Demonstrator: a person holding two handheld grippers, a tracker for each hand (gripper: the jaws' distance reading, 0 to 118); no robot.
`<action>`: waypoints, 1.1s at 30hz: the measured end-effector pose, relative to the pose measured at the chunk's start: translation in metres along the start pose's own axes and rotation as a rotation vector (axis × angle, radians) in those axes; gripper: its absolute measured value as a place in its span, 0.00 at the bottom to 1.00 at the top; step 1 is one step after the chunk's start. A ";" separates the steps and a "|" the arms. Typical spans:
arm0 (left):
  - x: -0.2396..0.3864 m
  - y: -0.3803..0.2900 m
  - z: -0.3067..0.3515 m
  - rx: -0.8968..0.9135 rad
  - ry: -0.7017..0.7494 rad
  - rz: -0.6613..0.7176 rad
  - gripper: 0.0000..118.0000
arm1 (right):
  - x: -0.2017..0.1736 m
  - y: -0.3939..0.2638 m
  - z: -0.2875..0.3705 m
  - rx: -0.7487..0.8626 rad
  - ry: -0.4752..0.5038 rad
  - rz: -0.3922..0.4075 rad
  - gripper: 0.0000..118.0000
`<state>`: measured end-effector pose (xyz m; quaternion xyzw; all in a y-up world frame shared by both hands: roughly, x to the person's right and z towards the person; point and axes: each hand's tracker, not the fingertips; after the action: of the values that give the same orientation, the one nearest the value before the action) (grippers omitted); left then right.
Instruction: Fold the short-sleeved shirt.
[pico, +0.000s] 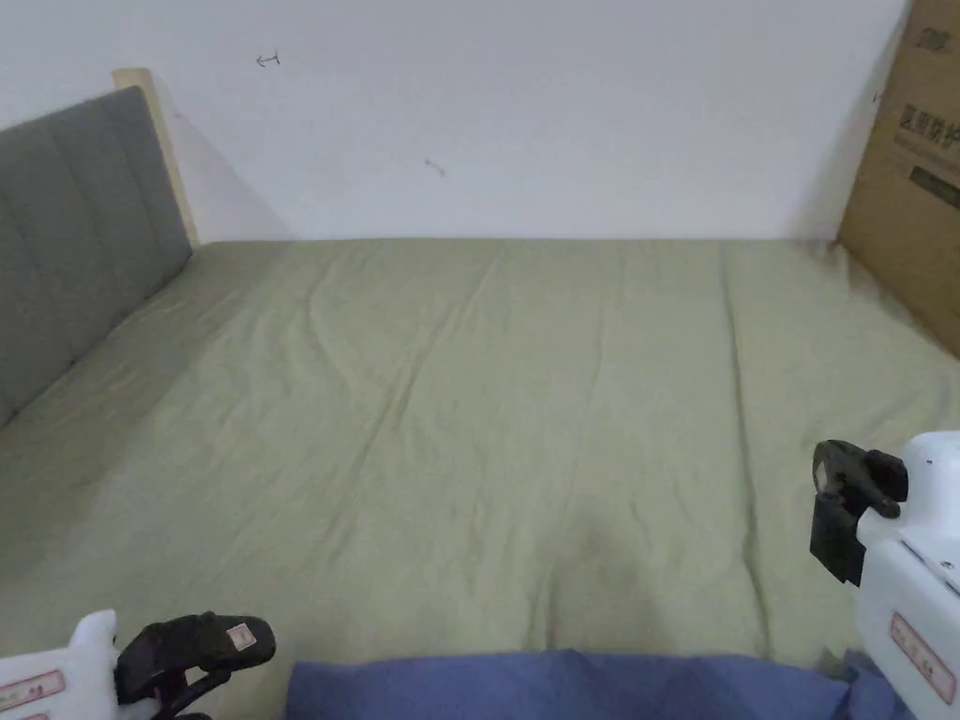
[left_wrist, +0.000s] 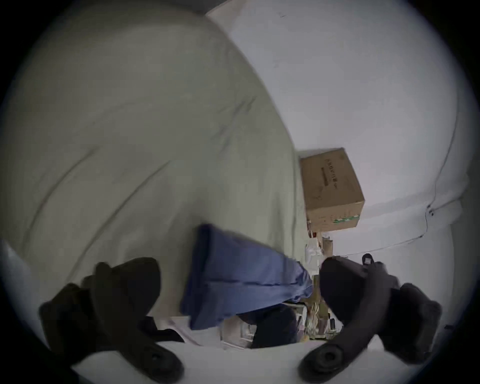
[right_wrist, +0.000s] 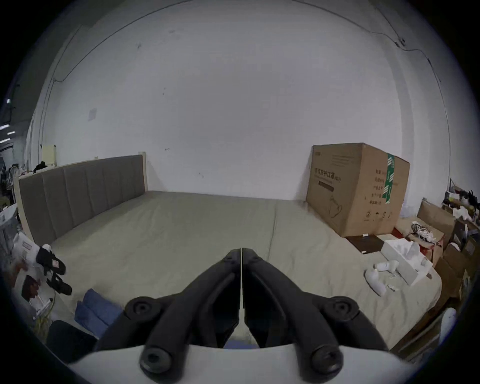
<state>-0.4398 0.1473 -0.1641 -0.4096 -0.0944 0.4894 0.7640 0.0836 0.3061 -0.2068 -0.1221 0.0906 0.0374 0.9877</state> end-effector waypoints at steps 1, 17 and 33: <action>-0.005 0.002 -0.004 0.003 -0.023 -0.002 0.99 | -0.003 -0.002 -0.002 -0.011 0.001 0.000 0.00; -0.002 -0.002 -0.086 -0.189 -0.156 -0.047 0.97 | -0.020 0.000 -0.010 -0.059 0.034 -0.052 0.00; -0.011 0.041 -0.043 -0.065 0.022 -0.042 0.08 | -0.010 0.014 -0.002 -0.029 -0.006 -0.050 0.00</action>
<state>-0.4497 0.1234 -0.2184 -0.4377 -0.1105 0.4653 0.7614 0.0722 0.3184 -0.2098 -0.1385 0.0838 0.0144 0.9867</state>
